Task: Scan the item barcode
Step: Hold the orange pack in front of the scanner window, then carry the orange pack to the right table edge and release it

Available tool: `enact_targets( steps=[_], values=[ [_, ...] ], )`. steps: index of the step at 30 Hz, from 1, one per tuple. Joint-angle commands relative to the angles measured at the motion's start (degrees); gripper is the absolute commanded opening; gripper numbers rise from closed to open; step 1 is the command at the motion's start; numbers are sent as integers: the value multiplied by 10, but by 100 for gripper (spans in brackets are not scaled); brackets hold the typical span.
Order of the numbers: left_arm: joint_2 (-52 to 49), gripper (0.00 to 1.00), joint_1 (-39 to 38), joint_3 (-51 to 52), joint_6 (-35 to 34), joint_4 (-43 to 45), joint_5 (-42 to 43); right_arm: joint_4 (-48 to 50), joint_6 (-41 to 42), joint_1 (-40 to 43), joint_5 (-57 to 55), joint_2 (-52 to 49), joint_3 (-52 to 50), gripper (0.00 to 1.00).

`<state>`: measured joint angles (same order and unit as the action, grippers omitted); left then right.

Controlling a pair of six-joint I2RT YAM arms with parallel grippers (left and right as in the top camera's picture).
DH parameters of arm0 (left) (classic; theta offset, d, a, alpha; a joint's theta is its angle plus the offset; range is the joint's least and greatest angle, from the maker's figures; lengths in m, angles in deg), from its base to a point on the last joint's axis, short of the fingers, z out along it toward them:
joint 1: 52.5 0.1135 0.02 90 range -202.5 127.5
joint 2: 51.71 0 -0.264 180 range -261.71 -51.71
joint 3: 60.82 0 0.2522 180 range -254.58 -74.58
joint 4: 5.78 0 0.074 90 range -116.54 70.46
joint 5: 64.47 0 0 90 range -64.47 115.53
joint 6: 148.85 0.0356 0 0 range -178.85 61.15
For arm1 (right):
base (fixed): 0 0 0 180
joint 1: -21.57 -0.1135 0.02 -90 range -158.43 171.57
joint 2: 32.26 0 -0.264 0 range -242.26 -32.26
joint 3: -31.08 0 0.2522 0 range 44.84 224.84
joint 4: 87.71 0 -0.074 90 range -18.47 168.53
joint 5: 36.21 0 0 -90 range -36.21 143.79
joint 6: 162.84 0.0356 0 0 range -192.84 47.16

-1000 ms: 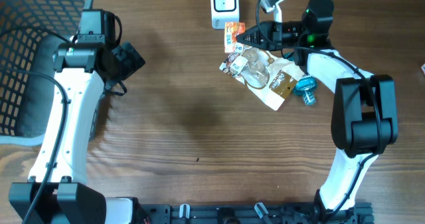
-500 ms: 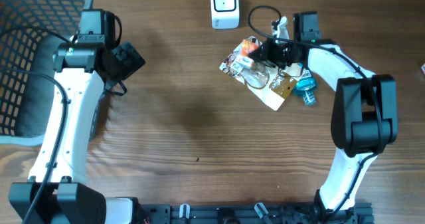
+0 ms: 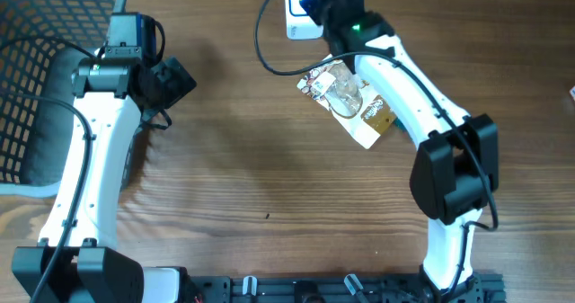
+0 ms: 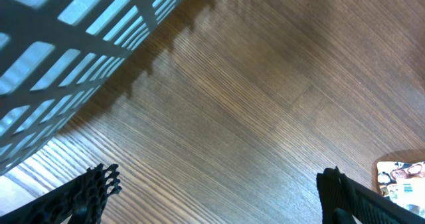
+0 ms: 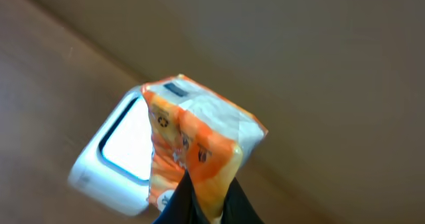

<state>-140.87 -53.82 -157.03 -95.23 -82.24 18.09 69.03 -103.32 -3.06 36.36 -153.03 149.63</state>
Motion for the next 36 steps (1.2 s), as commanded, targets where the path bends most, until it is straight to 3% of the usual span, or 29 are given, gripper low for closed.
enact_targets(
  steps=[1, 4, 8, 11, 15, 17, 19, 24, 29, 32, 36],
  values=[
    [-2, 100, 5, 0, -7, 1, 1, 44, -103, 6, -22, -52, 8, 5],
    [-2, 100, 5, 0, -8, 1, 1, 59, -149, 6, -22, -99, 8, 5],
    [-2, 100, 5, 0, -7, 1, 1, 93, -108, 6, -28, -110, 7, 5],
    [-2, 100, 5, 0, -7, 1, 1, 112, -39, 6, -78, -106, 7, 5],
    [-2, 100, 5, 0, -7, 1, 1, 94, 156, 37, -121, -55, 7, 5],
    [-2, 100, 5, 0, -7, 1, 1, 40, 261, 79, -119, -20, 7, 5],
    [-2, 100, 5, 0, -7, 1, 1, -89, 395, 181, -105, 17, 7, 5],
    [-2, 100, 5, 0, -7, 1, 1, -287, 505, 408, -83, 18, -8, 5],
    [-2, 100, 5, 0, -7, 1, 1, -303, 504, 610, -34, 18, -75, 5],
    [-2, 100, 5, 0, -7, 1, 1, -294, 500, 659, -34, 18, -83, 5],
    [-2, 100, 5, 0, -7, 1, 1, -272, 500, 662, -34, 17, -87, 8]
  ],
)
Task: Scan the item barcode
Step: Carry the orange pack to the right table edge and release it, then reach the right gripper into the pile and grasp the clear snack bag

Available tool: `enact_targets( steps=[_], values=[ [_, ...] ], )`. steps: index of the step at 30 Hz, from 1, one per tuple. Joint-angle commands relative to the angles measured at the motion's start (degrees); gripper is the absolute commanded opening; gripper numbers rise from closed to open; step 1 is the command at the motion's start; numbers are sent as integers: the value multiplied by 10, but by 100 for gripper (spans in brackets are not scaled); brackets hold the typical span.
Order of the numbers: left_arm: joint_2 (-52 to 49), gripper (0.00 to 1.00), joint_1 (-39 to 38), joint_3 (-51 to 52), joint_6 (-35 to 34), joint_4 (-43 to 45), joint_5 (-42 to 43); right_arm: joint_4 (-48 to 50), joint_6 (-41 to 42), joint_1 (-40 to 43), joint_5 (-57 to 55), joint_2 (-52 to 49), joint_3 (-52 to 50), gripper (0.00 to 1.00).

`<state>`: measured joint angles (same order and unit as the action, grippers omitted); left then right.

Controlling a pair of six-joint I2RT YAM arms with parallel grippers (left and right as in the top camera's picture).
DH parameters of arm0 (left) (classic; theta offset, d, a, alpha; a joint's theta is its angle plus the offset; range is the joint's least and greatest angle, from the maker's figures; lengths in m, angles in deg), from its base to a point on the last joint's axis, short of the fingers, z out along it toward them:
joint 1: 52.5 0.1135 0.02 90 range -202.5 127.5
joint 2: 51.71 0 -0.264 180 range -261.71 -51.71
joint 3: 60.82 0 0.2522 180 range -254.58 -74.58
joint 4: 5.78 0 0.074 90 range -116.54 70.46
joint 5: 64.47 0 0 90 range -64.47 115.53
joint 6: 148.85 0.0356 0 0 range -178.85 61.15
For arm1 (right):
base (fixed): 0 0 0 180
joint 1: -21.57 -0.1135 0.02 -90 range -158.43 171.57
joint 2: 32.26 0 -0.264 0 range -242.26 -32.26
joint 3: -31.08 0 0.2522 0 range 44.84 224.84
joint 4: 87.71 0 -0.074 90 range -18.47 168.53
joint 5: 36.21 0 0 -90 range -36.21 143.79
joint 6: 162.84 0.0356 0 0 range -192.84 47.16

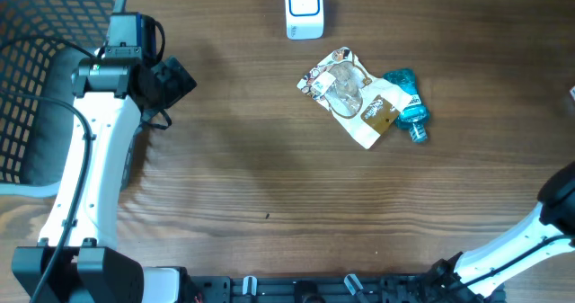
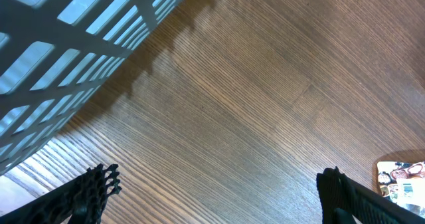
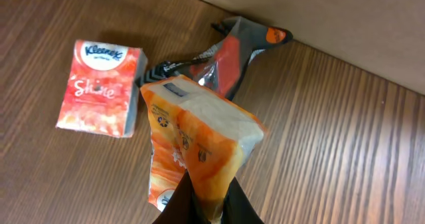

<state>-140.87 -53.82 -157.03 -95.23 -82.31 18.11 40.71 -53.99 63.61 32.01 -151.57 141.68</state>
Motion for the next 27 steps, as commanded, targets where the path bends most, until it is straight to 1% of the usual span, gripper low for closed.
enact_targets(
  steps=[1, 2, 3, 4, 6, 7, 8, 10, 12, 14, 15, 16, 17, 18, 19, 20, 23, 25, 26, 27],
  values=[
    [-2, 100, 5, 0, -7, 2, 1, 14, 6, -5, 9, 2, -9, 11],
    [-2, 100, 5, 0, -7, 2, 1, 14, 7, -5, 9, 1, -9, 22],
    [-2, 100, 5, 0, -7, 2, 1, 16, 7, -5, 9, -1, -9, 48],
    [-2, 100, 5, 0, -7, 2, 1, 16, 7, -5, 9, -1, -9, 63],
    [-2, 100, 5, 0, -7, 2, 1, 13, 7, -5, 10, -1, -9, 72],
    [-2, 100, 5, 0, -8, 2, 1, 14, 5, -5, 31, -1, -9, 76],
    [-2, 100, 5, 0, -7, 2, 1, 15, 1, -5, 55, -1, -9, 78],
    [-2, 100, 5, 0, -7, 2, 1, 20, -9, -6, 165, -1, -9, 79],
    [-2, 100, 5, 0, -7, 2, 1, 19, -8, -11, 219, -1, -9, 81],
    [-2, 100, 5, 0, -7, 2, 1, 22, -17, -24, 282, -2, -9, 81],
    [-2, 100, 5, 0, -7, 2, 1, 26, -72, -38, 393, -2, -9, 78],
    [-2, 100, 5, 0, -7, 2, 1, 26, -116, -61, 507, -2, -9, 78],
    [-2, 100, 5, 0, -7, 2, 1, 24, -129, -82, 567, -2, -9, 78],
    [-2, 100, 5, 0, -7, 2, 1, 19, -129, -118, 604, -2, -9, 80],
    [-2, 100, 5, 0, -7, 2, 1, 14, -132, -146, 604, -2, -9, 80],
    [-2, 100, 5, 0, -7, 2, 1, 9, -151, -171, 604, -2, -9, 80],
    [-2, 100, 5, 0, -7, 2, 1, -13, -224, -283, 592, -2, -9, 83],
    [-2, 100, 5, 0, -7, 2, 1, -7, -236, -360, 504, -2, -9, 87],
    [-2, 100, 5, 0, -7, 2, 1, -2, -255, -404, 447, -3, -9, 88],
    [-2, 100, 5, 0, -7, 2, 1, -2, -285, -431, 420, -3, -9, 89]
  ],
)
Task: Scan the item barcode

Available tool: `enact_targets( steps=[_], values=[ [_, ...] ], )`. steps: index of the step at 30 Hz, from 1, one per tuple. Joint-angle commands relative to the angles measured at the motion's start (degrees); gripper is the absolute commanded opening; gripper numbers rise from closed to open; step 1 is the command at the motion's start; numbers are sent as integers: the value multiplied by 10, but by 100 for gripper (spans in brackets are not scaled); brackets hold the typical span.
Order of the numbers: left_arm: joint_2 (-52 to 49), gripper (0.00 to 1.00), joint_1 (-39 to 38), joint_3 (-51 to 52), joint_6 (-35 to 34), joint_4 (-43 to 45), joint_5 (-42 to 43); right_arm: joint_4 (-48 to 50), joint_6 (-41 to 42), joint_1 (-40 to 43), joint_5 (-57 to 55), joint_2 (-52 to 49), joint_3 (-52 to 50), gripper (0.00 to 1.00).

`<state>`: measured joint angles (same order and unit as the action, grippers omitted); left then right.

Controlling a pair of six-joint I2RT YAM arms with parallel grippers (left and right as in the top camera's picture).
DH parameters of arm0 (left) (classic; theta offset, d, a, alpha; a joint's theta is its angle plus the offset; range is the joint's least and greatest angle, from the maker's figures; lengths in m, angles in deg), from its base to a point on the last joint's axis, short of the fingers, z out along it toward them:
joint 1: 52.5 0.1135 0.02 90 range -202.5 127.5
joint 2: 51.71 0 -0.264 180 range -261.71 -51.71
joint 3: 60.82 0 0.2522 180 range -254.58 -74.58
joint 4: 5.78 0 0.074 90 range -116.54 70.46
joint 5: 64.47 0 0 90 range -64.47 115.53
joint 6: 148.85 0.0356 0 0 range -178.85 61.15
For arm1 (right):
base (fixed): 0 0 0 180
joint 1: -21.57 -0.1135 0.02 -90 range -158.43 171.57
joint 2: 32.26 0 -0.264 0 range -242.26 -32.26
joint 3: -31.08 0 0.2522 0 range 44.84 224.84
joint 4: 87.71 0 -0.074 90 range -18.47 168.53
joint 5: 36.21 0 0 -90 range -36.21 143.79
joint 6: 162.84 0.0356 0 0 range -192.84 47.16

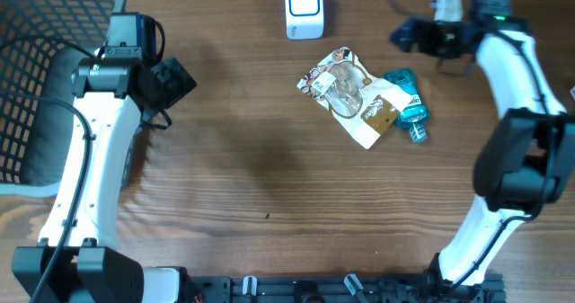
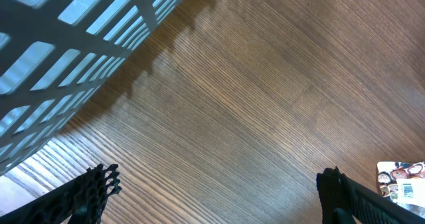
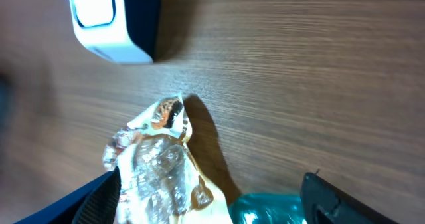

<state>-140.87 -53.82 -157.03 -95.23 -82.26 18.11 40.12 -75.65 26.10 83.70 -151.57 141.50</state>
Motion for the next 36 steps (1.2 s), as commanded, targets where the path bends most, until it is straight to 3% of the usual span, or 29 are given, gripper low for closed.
enact_targets(
  steps=[1, 5, 11, 17, 19, 20, 21, 22, 23, 24, 25, 28, 32, 36],
  values=[
    [-2, 100, 5, 0, -7, 1, 1, 5, -85, -74, -120, -3, -7, 90],
    [-2, 100, 5, 0, -7, 1, 1, 32, -95, -131, -145, -35, -7, 93],
    [-2, 100, 5, 0, -8, 1, 1, 29, -125, -135, -89, -89, -7, 93],
    [-2, 100, 5, 0, -7, 1, 1, -12, -122, -135, -91, -108, -7, 80],
    [-2, 100, 5, 0, -7, 1, 1, -39, -122, -136, -89, -108, -7, 68],
    [-2, 100, 5, 0, -7, 1, 1, -44, -122, -136, -88, -108, -7, 58],
    [-2, 100, 5, 0, -7, 1, 1, -49, -121, -136, -89, -108, -7, 39],
    [-2, 100, 5, 0, -7, 1, 1, -51, -111, -136, -89, -108, -7, 29],
    [-2, 100, 5, 0, -7, 1, 1, -49, -87, -136, -89, -107, -7, 26],
    [-2, 100, 5, 0, -7, 1, 1, -45, -68, -136, -89, -105, -7, 12],
    [-2, 100, 5, 0, -7, 1, 1, -41, -53, -136, -89, -102, -5, 5],
    [-2, 100, 5, 0, -7, 1, 1, -46, -30, -136, -101, -80, 31, 5],
    [-2, 100, 5, 0, -7, 1, 1, -52, -26, -143, -208, -5, 66, 5],
    [-2, 100, 5, 0, -7, 1, 1, -55, -32, -221, -564, 61, 66, 5]
  ],
)
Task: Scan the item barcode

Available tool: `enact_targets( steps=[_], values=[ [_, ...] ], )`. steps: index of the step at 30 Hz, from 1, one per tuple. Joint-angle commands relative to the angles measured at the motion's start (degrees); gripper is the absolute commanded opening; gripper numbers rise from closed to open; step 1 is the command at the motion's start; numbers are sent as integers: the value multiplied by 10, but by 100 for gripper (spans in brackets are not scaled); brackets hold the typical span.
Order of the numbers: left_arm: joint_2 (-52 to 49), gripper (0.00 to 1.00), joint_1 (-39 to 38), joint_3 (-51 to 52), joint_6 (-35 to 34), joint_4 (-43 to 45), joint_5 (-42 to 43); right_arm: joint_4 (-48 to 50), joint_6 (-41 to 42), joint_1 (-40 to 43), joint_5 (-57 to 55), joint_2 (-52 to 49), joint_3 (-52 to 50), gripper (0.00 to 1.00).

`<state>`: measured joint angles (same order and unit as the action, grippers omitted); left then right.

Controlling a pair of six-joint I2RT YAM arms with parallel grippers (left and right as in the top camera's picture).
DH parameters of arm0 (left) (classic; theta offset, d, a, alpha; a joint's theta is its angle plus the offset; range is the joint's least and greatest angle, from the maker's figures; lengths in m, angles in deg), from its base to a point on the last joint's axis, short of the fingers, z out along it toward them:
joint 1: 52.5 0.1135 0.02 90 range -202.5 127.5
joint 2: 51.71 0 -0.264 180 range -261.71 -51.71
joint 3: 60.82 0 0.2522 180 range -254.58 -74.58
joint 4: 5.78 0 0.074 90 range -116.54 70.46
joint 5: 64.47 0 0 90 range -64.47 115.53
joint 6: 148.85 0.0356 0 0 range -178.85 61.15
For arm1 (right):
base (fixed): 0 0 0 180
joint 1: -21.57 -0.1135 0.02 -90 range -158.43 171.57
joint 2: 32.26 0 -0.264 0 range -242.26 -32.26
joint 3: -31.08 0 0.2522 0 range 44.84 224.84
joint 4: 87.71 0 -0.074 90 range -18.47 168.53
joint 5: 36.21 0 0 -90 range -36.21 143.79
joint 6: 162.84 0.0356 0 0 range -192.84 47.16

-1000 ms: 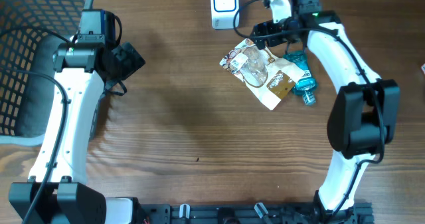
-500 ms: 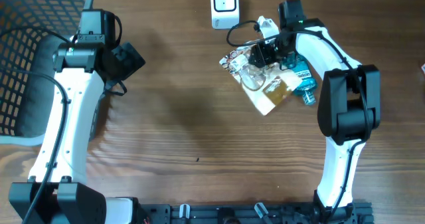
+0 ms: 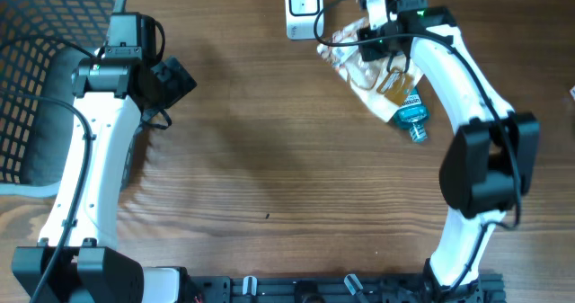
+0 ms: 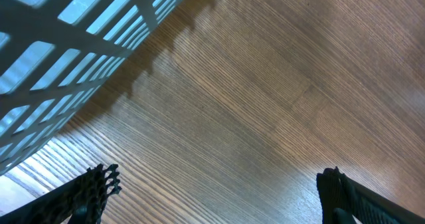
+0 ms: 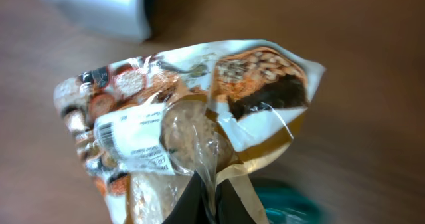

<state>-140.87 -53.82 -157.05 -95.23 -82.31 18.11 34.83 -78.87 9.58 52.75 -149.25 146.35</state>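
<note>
A white barcode scanner (image 3: 304,6) stands at the table's far edge and shows blurred in the right wrist view (image 5: 99,4). My right gripper (image 3: 377,44) (image 5: 211,197) is shut on the clear edge of a printed snack bag (image 3: 358,62) (image 5: 192,111), which it holds just right of the scanner. The bag's white label faces the wrist camera. My left gripper (image 3: 178,76) (image 4: 212,201) is open over bare wood at the left, with nothing between its fingers (image 4: 89,187).
A teal bottle (image 3: 411,114) (image 5: 285,207) lies on the table just below the held bag. A wire basket (image 3: 36,33) (image 4: 66,44) sits at the far left beside the left arm. A black cable (image 3: 269,33) loops left of the scanner.
The right gripper was open over the table right of the scanner, with the snack bag lying flat. Now it is shut on the bag, which sits nearer the scanner. The left arm has not moved.
The right gripper first held an orange tissue pack at the scanner. Then it held that pack far to the right beside a Kleenex pack. Then it was back, open and without the pack, above the snack bag. Now it holds the snack bag by the scanner.
</note>
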Motion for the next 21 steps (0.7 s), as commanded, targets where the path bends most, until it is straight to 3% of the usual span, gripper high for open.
enact_targets(
  steps=[1, 3, 8, 12, 14, 20, 21],
  values=[
    [-2, 100, 5, 0, -7, 2, 1, -4, 0, -79, -343, 37, 17, 5],
    [-2, 100, 5, 0, -7, 2, 1, -4, 2, -128, -467, 34, 0, 5],
    [-2, 100, 5, 0, -7, 2, 1, -4, 52, -231, -537, 10, -81, 5],
    [-2, 100, 5, 0, -7, 2, 1, 9, 108, -295, -531, 5, -148, 7],
    [-2, 100, 5, 0, -7, 1, 1, 4, 125, -333, -493, 5, -158, 18],
    [-2, 100, 5, 0, -7, 2, 1, -12, 206, -395, -391, 5, -153, 28],
    [-2, 100, 5, 0, -7, 2, 1, -12, 206, -395, -385, 6, -151, 38]
  ],
)
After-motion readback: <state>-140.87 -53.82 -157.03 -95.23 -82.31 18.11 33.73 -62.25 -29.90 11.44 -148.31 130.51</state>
